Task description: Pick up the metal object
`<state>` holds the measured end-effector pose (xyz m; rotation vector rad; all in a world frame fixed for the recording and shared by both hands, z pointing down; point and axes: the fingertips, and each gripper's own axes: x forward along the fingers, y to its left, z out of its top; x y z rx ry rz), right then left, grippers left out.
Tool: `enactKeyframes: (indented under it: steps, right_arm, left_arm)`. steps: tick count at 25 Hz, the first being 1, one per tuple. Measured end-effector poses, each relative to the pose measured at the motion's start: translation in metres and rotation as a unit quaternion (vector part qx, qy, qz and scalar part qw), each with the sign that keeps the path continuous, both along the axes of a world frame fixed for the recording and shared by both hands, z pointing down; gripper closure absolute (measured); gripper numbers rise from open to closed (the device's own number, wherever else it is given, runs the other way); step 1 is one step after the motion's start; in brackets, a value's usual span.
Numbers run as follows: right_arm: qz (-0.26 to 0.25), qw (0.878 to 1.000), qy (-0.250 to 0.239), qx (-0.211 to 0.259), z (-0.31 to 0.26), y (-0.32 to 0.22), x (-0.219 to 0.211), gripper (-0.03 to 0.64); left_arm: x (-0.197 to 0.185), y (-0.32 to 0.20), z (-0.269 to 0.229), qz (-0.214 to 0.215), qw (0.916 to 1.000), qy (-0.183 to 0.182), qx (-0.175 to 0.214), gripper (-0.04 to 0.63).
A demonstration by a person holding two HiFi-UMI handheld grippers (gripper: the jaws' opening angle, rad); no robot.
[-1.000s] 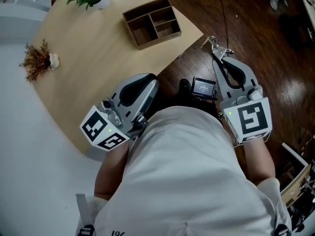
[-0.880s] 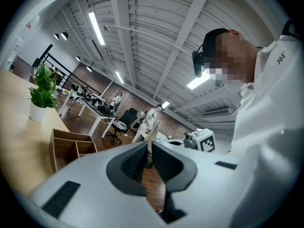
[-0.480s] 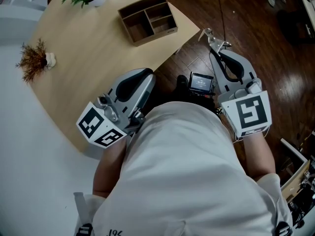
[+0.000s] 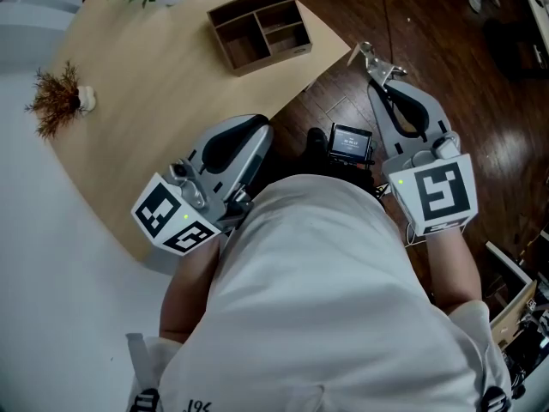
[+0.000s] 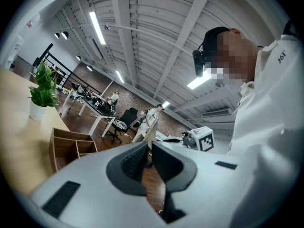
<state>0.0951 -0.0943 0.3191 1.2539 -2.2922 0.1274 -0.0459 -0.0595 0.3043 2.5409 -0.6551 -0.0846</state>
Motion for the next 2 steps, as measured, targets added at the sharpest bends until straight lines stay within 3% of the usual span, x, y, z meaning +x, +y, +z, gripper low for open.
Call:
enactKeyframes:
  steps: [2]
  right_arm:
    - [-0.002, 1.0, 0.001, 0.002, -0.0003, -0.0008, -0.0013, 0.612]
  left_arm:
    - [-0.0009, -0.0002, 0.0003, 0.0, 1.0, 0.0, 0.0, 0.591]
